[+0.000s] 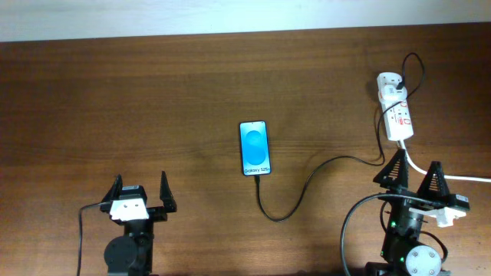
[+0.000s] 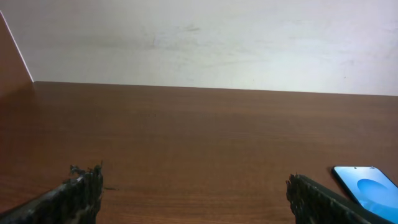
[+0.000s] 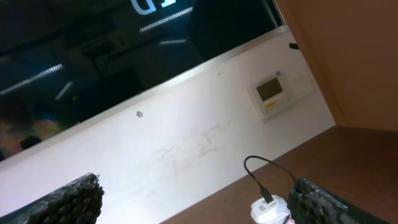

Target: Plug charger to phone and switch on socket

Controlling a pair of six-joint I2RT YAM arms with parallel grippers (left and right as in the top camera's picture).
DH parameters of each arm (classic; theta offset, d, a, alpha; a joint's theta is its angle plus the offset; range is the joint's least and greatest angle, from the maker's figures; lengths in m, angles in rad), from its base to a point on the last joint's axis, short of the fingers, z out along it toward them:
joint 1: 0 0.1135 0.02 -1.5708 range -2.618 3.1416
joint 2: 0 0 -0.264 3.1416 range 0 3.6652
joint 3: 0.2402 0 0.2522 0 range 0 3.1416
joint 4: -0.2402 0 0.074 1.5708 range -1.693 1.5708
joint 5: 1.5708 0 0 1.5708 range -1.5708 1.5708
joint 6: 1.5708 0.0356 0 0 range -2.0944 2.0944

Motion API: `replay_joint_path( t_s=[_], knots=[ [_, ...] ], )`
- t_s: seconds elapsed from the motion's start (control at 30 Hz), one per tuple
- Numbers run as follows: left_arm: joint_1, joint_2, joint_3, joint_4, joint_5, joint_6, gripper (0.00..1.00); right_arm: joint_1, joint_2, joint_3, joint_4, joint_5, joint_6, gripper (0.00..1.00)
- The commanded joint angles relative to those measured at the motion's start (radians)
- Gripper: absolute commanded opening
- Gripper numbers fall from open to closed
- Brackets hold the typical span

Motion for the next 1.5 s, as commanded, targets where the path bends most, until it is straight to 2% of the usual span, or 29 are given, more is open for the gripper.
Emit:
replay_joint_path(
  t_s=[0.0,0.2,0.43,0.6,0.87,1.37,1.47],
  knots=[
    [0.006,-0.008,-0.006,0.001,0.000,0.015,0.99,-0.007,-0.007,-0.005,-0.049,-0.036,-0.041,0.99],
    [0.006,-0.008,-0.006,0.001,0.000,0.015,0.99,-0.007,-0.007,-0.005,-0.215,-0.103,-0.203,0.99],
    [0.006,-0.008,-0.006,0.001,0.000,0.015,0.99,-0.006,-0.008,-0.005,-0.307,-0.133,-0.372,0.99],
    [0.006,-0.008,-0.006,0.001,0.000,0.015,0.99,-0.006,-0.008,-0.005,-0.391,-0.132,-0.377,0.99],
    [0.006,-0.008,-0.006,0.001,0.000,0.015,0.99,-0.006,-0.008,-0.005,-0.392,-0.129,-0.428,0.99],
    [0.006,-0.008,-0.006,0.001,0.000,0.015,0.99,-0.027,-0.008,-0.005,-0.394,-0.136,-0.430,0.98],
    [0.006,-0.008,-0.006,0.001,0.000,0.015,0.99,-0.026,-0.008,-0.005,-0.397,-0.159,-0.488,0.99]
  ],
)
